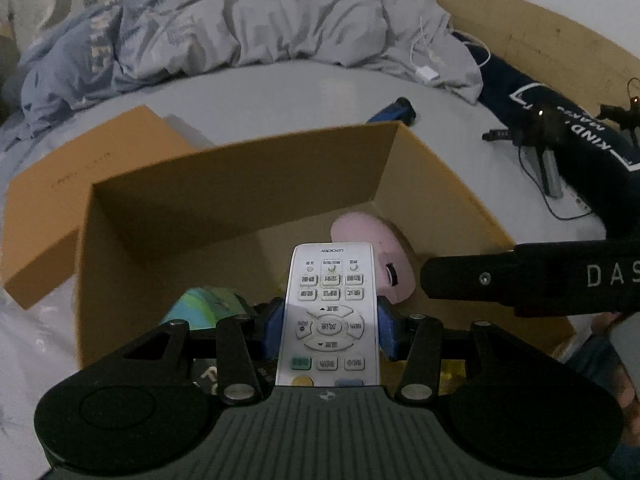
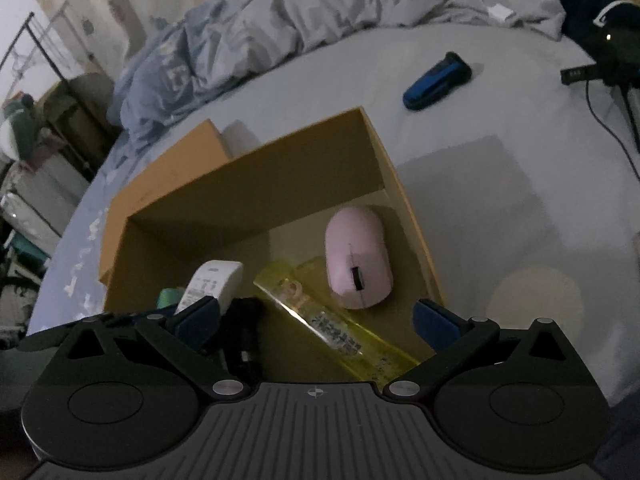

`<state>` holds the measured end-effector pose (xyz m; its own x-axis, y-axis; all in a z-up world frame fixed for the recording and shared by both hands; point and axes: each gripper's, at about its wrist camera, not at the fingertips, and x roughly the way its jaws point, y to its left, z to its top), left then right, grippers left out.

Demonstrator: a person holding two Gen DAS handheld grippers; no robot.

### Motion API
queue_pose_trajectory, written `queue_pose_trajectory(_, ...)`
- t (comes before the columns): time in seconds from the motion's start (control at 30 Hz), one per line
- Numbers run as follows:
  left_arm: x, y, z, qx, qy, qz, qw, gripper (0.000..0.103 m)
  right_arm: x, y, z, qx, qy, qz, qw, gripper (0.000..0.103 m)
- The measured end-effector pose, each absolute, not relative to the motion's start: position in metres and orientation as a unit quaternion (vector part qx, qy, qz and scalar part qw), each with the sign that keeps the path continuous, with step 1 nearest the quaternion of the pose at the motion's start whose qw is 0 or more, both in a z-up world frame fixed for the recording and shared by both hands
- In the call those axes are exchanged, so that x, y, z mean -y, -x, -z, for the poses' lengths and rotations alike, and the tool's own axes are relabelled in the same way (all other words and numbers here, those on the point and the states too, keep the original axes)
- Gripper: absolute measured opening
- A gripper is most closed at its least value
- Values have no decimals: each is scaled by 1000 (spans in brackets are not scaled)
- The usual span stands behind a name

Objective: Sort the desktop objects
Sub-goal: 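Carry the white remote with the left gripper over the open cardboard box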

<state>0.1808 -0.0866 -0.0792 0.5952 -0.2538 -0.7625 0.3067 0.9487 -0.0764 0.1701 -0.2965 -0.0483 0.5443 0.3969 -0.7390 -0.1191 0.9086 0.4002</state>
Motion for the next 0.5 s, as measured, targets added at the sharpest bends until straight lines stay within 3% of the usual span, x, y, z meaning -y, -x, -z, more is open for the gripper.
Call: queue_pose_trajectory(0.5,95,-202,108,-451,-45,145,879,48,270,-191,62,-435,-72,-205,874,103)
